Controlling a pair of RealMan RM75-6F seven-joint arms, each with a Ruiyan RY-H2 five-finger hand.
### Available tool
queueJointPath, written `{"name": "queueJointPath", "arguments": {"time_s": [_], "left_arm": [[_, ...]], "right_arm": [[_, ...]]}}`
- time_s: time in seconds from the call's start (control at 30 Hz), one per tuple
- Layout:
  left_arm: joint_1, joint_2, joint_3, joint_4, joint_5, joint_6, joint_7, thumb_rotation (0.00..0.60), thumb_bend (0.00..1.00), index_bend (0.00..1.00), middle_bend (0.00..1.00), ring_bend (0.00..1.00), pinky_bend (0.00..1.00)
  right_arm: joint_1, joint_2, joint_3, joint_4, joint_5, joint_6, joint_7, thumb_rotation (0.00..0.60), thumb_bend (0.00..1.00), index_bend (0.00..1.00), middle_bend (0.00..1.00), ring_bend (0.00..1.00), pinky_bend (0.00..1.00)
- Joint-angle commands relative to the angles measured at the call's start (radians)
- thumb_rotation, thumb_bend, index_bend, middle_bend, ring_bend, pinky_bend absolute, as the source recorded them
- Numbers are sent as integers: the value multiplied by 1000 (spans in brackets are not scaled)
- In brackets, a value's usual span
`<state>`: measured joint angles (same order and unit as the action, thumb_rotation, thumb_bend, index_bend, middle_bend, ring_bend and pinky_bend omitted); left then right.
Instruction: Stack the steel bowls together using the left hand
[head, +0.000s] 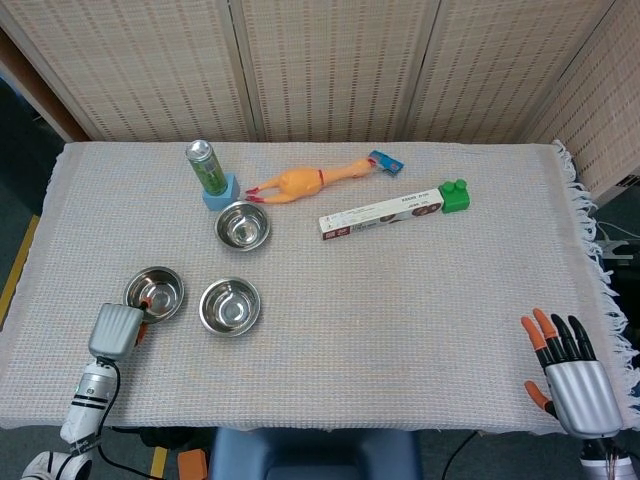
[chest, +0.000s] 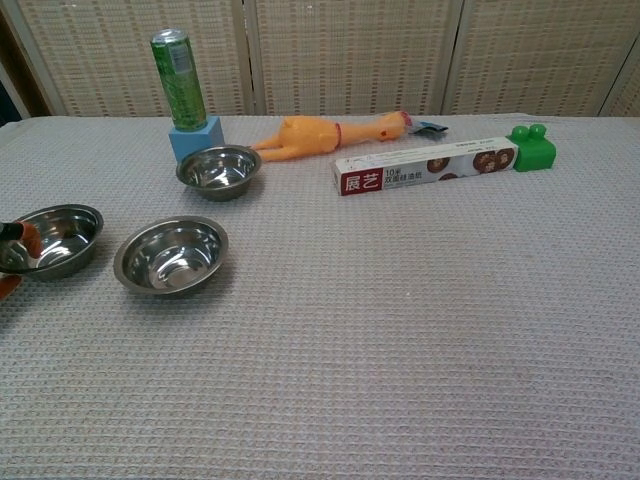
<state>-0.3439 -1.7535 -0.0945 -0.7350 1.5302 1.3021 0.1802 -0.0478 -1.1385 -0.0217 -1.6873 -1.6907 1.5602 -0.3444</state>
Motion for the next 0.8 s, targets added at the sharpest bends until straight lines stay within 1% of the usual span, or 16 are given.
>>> {"name": "queueJointPath", "arguments": {"time_s": [0.03, 0.1, 0.13, 0.17, 0.23, 0.33, 0.4, 0.43, 0.57, 0.63, 0.73, 0.8], "left_arm": [[-8, -22, 2, 32, 4, 26, -30, 600, 408, 479, 1000, 1000, 1000], [-11, -34, 2, 54, 6, 38, -49, 600, 416, 575, 1000, 1000, 1000], [-12, -41, 3, 66, 6, 42, -66, 600, 422, 594, 1000, 1000, 1000], [-13, -45, 3, 74, 5, 45, -77, 600, 442, 625, 1000, 1000, 1000], [-16, -52, 8, 91, 8, 46, -88, 600, 493, 648, 1000, 1000, 1000], [-19, -67, 11, 113, 9, 59, -106, 600, 618, 677, 1000, 1000, 1000], [-23, -80, 9, 131, 12, 81, -127, 600, 723, 715, 1000, 1000, 1000], [-24, -86, 5, 139, 11, 92, -137, 600, 752, 726, 1000, 1000, 1000], [-46, -94, -8, 157, 12, 122, -173, 600, 781, 736, 1000, 1000, 1000], [-61, -91, -16, 155, 12, 129, -167, 600, 781, 736, 1000, 1000, 1000], [-110, -76, -39, 123, 12, 125, -151, 600, 768, 736, 1000, 1000, 1000], [-153, -66, -58, 95, 6, 100, -132, 600, 755, 739, 1000, 1000, 1000]], "right_arm": [[2, 0, 0, 0, 3, -3, 1, 600, 115, 0, 0, 0, 0], [4, 0, 1, 0, 6, -7, -1, 600, 115, 0, 0, 0, 0], [5, 0, 0, 0, 8, -10, -1, 600, 115, 0, 0, 0, 0], [6, 0, 1, 0, 10, -12, -2, 600, 115, 0, 0, 0, 0], [7, 0, 1, -1, 13, -13, -2, 600, 114, 0, 0, 0, 0], [8, -1, 2, -1, 19, -16, -2, 600, 114, 0, 0, 0, 0], [10, 0, 2, -2, 20, -19, -3, 600, 115, 0, 0, 0, 0], [10, 0, 2, -2, 21, -19, -4, 600, 115, 0, 0, 0, 0], [14, 0, 3, -2, 28, -25, -4, 600, 114, 0, 0, 0, 0], [15, 1, 3, -2, 31, -28, -4, 600, 115, 0, 0, 0, 0], [19, 1, 5, -2, 41, -35, -4, 600, 115, 0, 0, 0, 0], [21, 0, 7, -2, 50, -41, -6, 600, 115, 0, 0, 0, 0]]}}
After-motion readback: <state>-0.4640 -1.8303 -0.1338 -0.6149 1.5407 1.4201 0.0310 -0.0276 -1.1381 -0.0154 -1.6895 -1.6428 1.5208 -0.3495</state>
